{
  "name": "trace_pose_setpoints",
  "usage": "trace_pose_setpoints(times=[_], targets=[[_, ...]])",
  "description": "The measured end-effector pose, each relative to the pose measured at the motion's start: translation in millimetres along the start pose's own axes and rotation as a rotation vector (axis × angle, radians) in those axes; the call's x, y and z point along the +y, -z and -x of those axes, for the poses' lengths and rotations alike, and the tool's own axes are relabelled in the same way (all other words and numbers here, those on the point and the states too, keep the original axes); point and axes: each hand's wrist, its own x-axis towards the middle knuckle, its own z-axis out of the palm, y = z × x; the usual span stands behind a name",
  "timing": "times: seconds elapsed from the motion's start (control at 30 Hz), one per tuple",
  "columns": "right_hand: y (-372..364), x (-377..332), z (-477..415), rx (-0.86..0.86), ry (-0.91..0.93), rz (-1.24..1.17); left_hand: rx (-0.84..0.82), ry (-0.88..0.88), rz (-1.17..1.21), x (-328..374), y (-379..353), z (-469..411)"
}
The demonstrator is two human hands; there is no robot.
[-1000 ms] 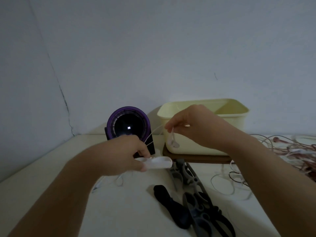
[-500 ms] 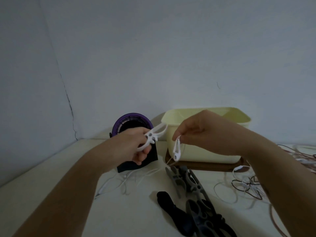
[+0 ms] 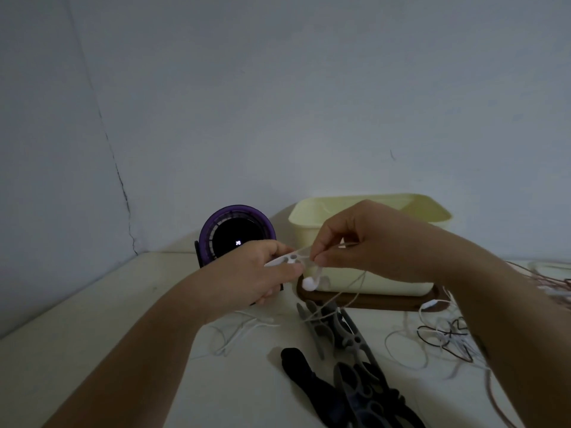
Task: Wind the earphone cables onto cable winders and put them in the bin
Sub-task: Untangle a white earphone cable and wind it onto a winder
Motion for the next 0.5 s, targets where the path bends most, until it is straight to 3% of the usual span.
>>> trace_pose_setpoints(times=[0.13, 0.5], targets=[[-3.1, -3.2, 0.4, 0.021, 0.024, 0.058, -0.015, 0.011, -0.072, -1.1, 1.6, -1.0], [-2.8, -7.4, 1.8, 0.035, 0.092, 0.231, -0.034, -0.047, 0.085, -0.7, -0.8, -0.7]])
